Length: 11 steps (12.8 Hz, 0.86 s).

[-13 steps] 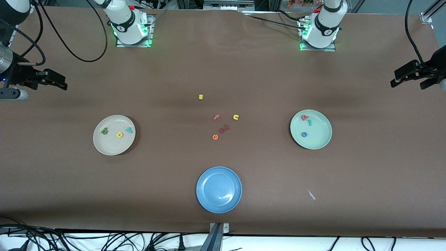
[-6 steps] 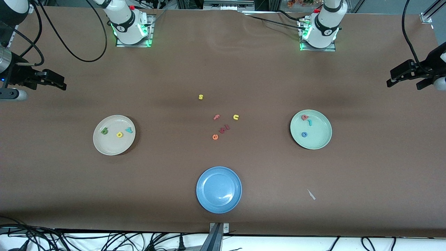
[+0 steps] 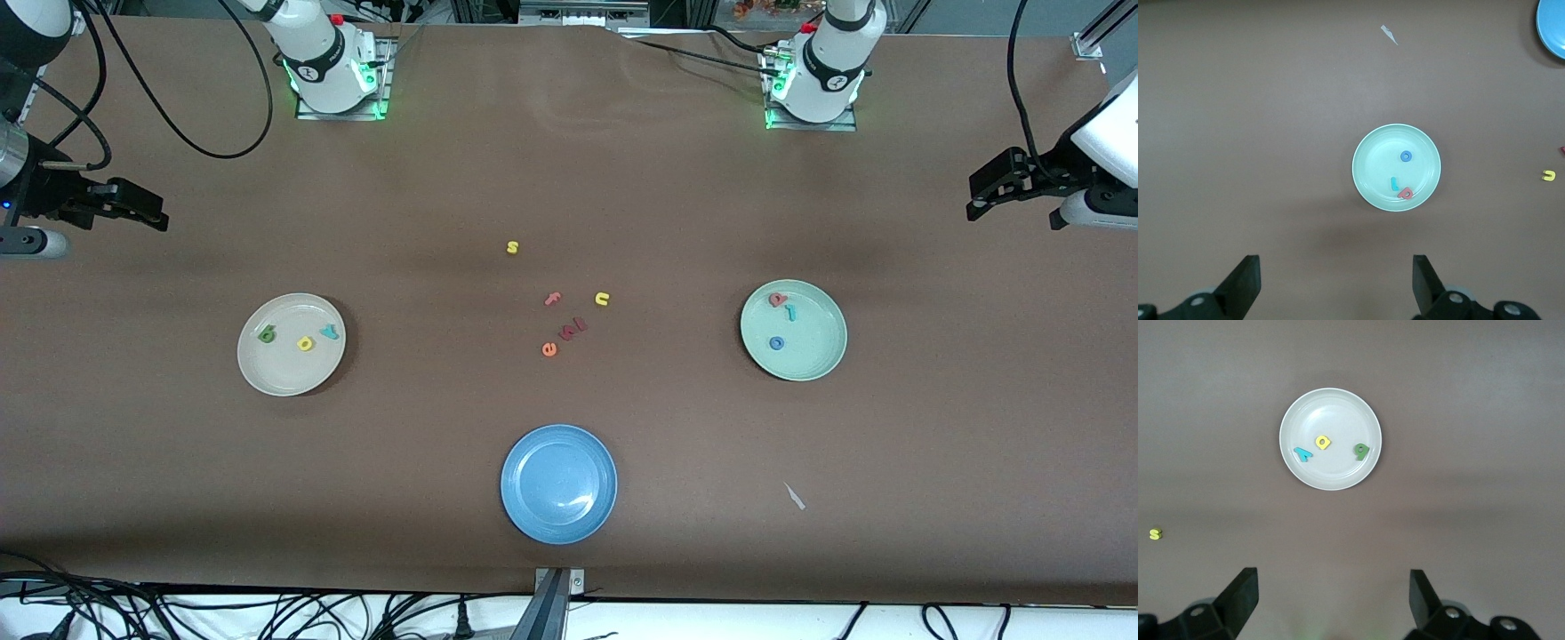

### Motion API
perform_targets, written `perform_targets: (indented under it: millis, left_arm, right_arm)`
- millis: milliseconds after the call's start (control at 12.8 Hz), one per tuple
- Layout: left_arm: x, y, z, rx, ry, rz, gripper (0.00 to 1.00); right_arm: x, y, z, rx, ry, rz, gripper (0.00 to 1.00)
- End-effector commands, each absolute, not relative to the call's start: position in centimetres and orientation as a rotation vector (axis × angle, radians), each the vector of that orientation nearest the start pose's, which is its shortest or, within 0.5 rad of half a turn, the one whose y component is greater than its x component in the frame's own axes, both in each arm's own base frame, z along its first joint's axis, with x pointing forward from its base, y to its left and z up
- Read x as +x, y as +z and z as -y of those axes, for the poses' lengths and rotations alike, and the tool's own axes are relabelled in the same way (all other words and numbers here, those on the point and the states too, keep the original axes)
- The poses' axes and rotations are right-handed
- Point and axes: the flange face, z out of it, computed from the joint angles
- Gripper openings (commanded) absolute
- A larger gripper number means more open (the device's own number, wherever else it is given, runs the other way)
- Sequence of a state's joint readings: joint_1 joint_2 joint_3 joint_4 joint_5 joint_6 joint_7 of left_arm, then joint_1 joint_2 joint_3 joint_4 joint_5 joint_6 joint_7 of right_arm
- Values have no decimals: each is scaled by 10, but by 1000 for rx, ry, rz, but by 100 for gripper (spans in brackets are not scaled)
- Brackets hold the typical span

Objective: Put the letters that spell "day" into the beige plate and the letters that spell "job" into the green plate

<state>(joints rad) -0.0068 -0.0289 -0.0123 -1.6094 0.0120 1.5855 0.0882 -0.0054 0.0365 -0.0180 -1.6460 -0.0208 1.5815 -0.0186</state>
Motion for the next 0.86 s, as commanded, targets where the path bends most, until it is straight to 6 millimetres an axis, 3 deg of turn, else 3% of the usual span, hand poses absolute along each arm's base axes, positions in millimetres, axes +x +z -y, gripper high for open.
perform_targets:
  millis: [0,783]
  left_arm:
    - [550,628,6,-3102,9,-159,100]
    - [549,627,3,-3119,28,-148,100]
  right_arm:
    - [562,573,17,-3154,163,-6,100]
    - [562,573,17,-3154,163,-6,100]
